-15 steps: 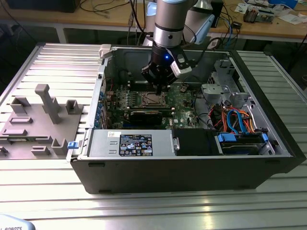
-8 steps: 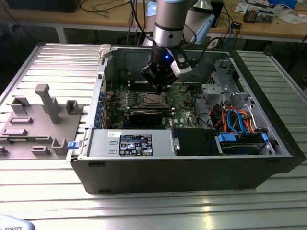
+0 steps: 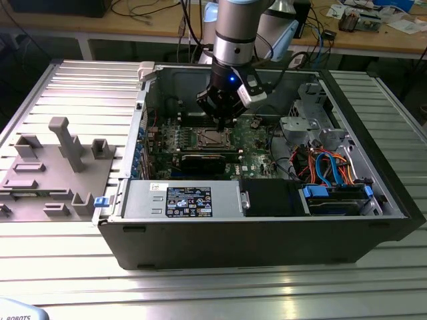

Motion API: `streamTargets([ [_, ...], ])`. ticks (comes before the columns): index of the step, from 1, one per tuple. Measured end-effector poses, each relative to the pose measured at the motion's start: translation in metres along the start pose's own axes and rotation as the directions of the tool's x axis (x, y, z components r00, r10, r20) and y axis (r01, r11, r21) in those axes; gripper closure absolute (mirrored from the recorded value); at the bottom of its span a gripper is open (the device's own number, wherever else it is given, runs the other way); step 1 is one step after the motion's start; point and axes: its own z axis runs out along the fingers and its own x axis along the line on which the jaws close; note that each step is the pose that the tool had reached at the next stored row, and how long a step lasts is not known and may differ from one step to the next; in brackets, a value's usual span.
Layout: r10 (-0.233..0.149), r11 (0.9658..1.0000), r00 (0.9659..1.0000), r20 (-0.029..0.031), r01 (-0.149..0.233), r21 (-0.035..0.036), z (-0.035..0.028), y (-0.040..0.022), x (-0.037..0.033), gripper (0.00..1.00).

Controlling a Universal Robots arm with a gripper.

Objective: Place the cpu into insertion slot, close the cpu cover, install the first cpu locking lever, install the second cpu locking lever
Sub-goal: 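Install the second cpu locking lever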

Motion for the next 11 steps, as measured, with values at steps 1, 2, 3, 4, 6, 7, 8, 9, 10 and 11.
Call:
streamTargets([
  [1,0.000,1.0000,1.0000,-0.0002,0.000,0.0000,0.0001,-0.0010,-0.0004,0.89],
  [2,0.000,1.0000,1.0000,-0.0007,0.000,-0.0001,0.0002,-0.0026,-0.0015,0.89],
  [3,0.000,1.0000,1.0000,-0.0013,0.000,-0.0002,0.0002,-0.0041,-0.0023,0.89],
  [4,0.000,1.0000,1.0000,-0.0019,0.000,-0.0002,0.0003,-0.0054,-0.0030,0.89],
  [6,0.000,1.0000,1.0000,-0.0027,0.000,-0.0007,0.0007,-0.0109,-0.0038,0.89],
  [7,0.000,1.0000,1.0000,-0.0027,0.000,-0.0011,0.0009,-0.0143,-0.0038,0.89],
  [8,0.000,1.0000,1.0000,-0.0026,0.000,-0.0017,0.0012,-0.0181,-0.0037,0.89],
  [9,0.000,1.0000,1.0000,-0.0028,0.000,-0.0019,0.0013,-0.0212,-0.0036,0.89],
  [10,0.000,1.0000,1.0000,-0.0027,0.000,-0.0027,0.0016,-0.0254,-0.0036,0.89],
  [11,0.000,1.0000,1.0000,-0.0027,0.000,-0.0047,0.0019,-0.0285,-0.0035,0.89],
])
